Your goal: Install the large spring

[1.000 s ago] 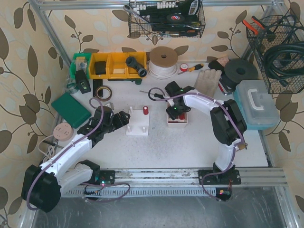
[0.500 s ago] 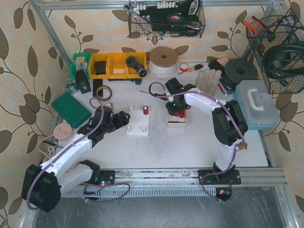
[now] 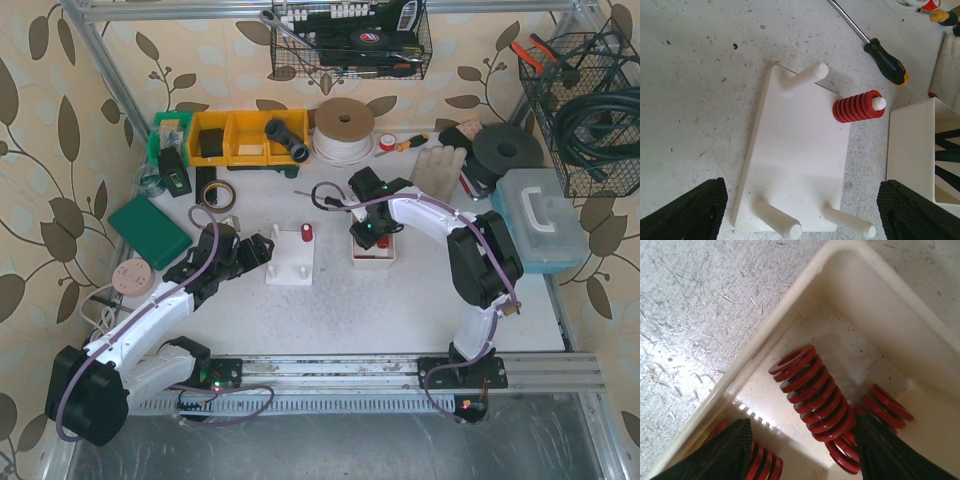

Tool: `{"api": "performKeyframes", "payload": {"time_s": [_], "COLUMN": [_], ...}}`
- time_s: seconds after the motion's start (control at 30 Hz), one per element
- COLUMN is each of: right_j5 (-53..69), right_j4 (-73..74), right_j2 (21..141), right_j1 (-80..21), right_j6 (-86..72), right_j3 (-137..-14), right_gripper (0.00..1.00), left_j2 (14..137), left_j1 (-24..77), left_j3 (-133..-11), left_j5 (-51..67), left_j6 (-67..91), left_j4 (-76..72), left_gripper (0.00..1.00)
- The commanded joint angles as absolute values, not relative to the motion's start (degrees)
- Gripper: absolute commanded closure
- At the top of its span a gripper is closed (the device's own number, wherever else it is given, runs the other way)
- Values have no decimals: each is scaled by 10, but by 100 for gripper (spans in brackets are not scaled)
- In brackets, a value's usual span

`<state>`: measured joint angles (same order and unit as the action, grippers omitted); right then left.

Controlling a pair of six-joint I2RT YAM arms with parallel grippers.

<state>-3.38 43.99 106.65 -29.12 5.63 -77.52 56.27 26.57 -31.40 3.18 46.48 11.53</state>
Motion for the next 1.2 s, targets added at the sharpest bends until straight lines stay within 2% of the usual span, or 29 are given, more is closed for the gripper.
{"api": "performKeyframes", "payload": {"time_s": [0.0,0.67,0.87,0.97,1.1,1.17], "right_j5": [-44,-56,-46,-45,-24,0], "right_j4": [434,408,406,402,401,399], "right_j2": [1093,1152,1163,1147,1117,1102], "right_j1": [-293,-292,-291,-292,-285,-280], "right_j6": [92,100,90,85,67,51], "right_j3": [-781,-822,-830,-821,-817,-817], "right_gripper": [42,48,70,74,97,100], "left_j2": [570,565,563,563,562,562], "left_j1": [259,259,259,259,259,259], "left_j3": [-342,-339,-339,-339,-338,-338], "left_j5": [35,32,31,31,32,34], "left_j6": [462,462,463,462,462,462], "left_j4": [122,120,122,122,120,120], "left_gripper": [15,15,15,15,15,15]}}
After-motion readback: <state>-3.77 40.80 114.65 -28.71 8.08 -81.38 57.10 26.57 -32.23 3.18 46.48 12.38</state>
